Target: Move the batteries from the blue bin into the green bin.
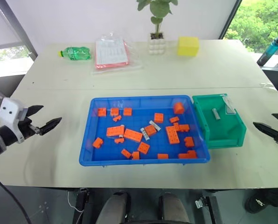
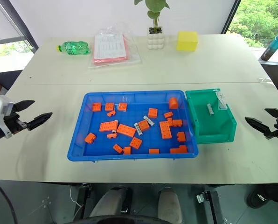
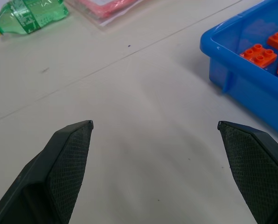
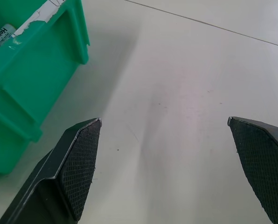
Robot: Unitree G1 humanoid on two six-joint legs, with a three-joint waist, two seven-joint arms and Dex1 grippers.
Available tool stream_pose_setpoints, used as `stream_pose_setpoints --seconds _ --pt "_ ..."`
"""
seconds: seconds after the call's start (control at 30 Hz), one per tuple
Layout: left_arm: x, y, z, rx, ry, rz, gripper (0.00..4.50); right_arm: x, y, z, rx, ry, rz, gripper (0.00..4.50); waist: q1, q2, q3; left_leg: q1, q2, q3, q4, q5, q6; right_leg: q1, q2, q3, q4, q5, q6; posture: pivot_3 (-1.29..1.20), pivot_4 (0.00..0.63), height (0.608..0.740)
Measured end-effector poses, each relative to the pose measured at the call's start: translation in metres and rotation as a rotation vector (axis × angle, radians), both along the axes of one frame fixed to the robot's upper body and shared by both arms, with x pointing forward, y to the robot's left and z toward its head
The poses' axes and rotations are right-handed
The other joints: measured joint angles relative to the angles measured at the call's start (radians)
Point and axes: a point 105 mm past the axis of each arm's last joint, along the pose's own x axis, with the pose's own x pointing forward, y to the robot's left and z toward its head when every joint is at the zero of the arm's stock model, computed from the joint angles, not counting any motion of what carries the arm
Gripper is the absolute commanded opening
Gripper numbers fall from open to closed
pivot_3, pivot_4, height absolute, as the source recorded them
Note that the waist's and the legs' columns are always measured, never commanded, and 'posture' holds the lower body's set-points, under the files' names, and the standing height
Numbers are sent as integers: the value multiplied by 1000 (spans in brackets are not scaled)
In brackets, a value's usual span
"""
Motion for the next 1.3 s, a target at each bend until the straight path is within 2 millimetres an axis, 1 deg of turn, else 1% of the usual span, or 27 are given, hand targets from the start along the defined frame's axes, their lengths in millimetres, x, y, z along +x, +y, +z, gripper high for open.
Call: stream_pose_setpoints --seconds 0.1,0.23,0.53,0.63,0.7,0.77,0.83,0.9,0.93,1.0,1.03,1.07,1.13,1.17,1.2,1.23,1.3 --pt "1 0 2 -3 -7 0 4500 0 -1 0 -4 -3 -8 4464 0 0 0 0 0 0 0 0 0 0 0 0 0 0 0 0 150 726" --pt "6 -1 10 -7 -34 3 4500 1 -2 1 -9 -8 -15 4464 1 0 0 0 0 0 0 0 0 0 0 0 0 0 0 0 150 726" --pt "6 -1 5 -20 -6 -1 4500 2 -3 3 -4 -20 -36 4464 -1 0 0 0 0 0 0 0 0 0 0 0 1 0 0 0 150 726" --pt "5 -2 5 -22 -3 -9 4500 8 0 12 0 -46 -28 4464 -2 0 0 0 0 0 0 0 0 0 0 0 1 0 0 0 150 726" --pt "4 -5 6 -28 1 -24 4500 14 9 24 6 -80 2 4464 -3 0 0 0 0 0 0 0 0 0 0 0 1 0 0 0 150 726" --pt "4 -10 10 -28 -6 -49 4500 22 25 39 -4 -114 65 4464 -3 1 0 0 0 0 0 0 0 0 0 0 1 0 0 0 150 726" --pt "3 -15 15 -36 -14 -66 4500 29 47 50 -15 -128 157 4464 -3 1 0 0 1 0 0 0 0 0 0 0 1 0 0 0 150 726" --pt "4 -22 24 -48 -35 -93 4500 39 75 60 -20 -134 267 4464 -2 0 0 0 1 0 1 0 0 0 0 0 1 0 0 0 150 726" --pt "5 -26 27 -51 -43 -107 4500 42 85 63 -23 -135 307 4464 -2 0 0 0 1 0 1 0 0 0 0 0 1 0 0 0 150 726" --pt "3 -37 37 -73 -51 -161 4500 58 129 74 -12 -135 462 4464 -8 1 2 -1 1 1 1 0 0 -1 0 0 1 0 0 0 150 726" --pt "2 -48 46 -79 -68 -212 4500 63 156 83 -25 -148 556 4464 -10 2 2 -2 1 0 1 1 -1 -2 0 0 1 0 0 0 150 726" --pt "0 -58 54 -79 -82 -261 4500 67 179 89 -36 -152 637 4464 -11 1 2 -2 1 0 1 1 -1 -3 0 0 2 0 0 0 150 726" --pt "-6 -72 62 -58 -71 -341 4500 71 219 97 -42 -156 766 4464 -18 1 2 -2 1 -1 -1 1 -1 -3 0 0 2 0 0 0 150 726" --pt "-10 -78 64 -43 -56 -384 4500 72 240 97 -44 -144 832 4464 -20 1 2 -2 1 -1 -1 1 -1 -4 0 0 2 0 0 0 150 726" --pt "-14 -83 63 -32 -36 -419 4500 72 256 93 -44 -129 882 4464 -20 1 2 -2 1 -2 -2 1 -1 -4 0 -1 2 0 0 0 150 726" --pt "-18 -88 60 -14 -4 -461 4500 71 274 87 -35 -101 932 4464 -22 1 2 -3 0 -2 -2 1 -1 -4 0 -1 2 0 0 0 150 726" --pt "-24 -96 55 2 44 -525 4500 68 301 72 -32 -42 1008 4464 -24 1 2 -6 0 -3 -1 1 -1 -7 0 -1 3 0 0 0 150 726"
